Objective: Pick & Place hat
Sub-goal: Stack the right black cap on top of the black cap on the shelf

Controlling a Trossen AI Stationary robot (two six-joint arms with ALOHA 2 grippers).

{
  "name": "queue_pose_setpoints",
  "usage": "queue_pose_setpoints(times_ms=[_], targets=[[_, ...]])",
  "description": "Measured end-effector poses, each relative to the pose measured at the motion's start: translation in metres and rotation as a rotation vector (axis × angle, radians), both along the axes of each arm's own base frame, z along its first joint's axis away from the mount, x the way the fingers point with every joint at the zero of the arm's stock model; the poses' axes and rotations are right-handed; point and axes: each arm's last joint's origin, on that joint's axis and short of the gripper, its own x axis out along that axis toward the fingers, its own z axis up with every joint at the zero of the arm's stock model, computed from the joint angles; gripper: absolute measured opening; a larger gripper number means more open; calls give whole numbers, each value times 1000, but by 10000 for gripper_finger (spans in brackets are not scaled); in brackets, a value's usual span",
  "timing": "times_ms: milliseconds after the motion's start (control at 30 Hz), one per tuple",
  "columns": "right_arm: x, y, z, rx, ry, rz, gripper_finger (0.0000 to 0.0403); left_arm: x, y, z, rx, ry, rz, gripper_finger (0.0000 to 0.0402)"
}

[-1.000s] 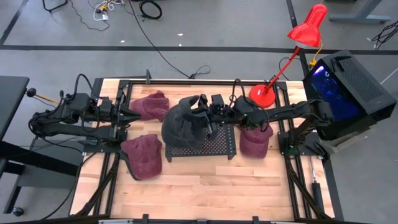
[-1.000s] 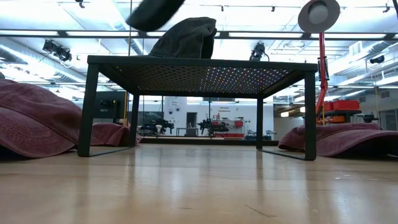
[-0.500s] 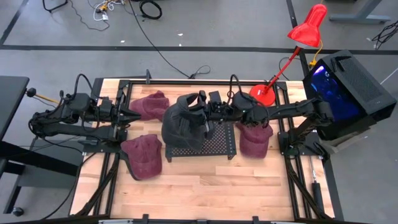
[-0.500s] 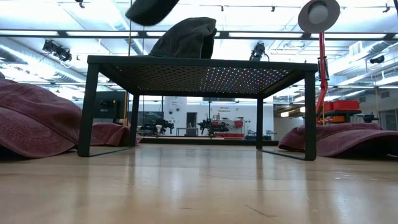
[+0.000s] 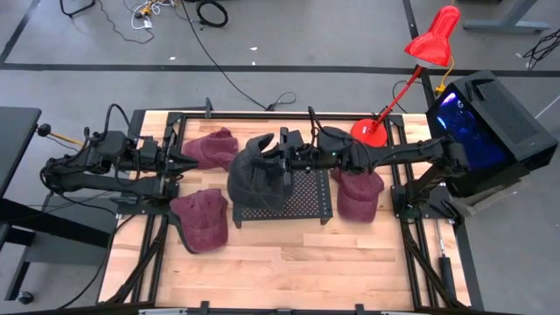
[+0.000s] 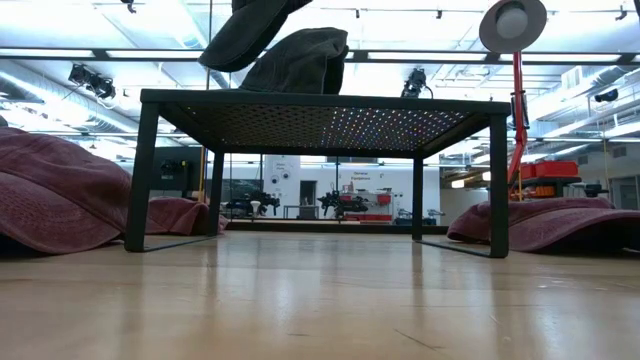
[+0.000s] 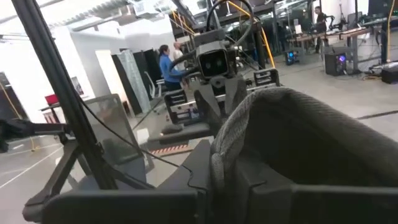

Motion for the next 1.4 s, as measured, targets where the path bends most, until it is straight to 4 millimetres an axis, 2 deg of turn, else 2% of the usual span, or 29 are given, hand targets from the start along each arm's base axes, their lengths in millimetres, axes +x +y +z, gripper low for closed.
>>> queue_pose_setpoints(times_ms=[300,567,1033,1400], targets=[[8,0,0,29,-87,5,25,0,0,0,0,0,0,48],[20,0,-15,70,-74,9,25,0,0,0,0,0,0,48],[29,-1,-30,67,-18,-24,25,0,0,0,0,1,0,48],[29,-1,-29,140,-31,-14,25,0,0,0,0,0,0,48]])
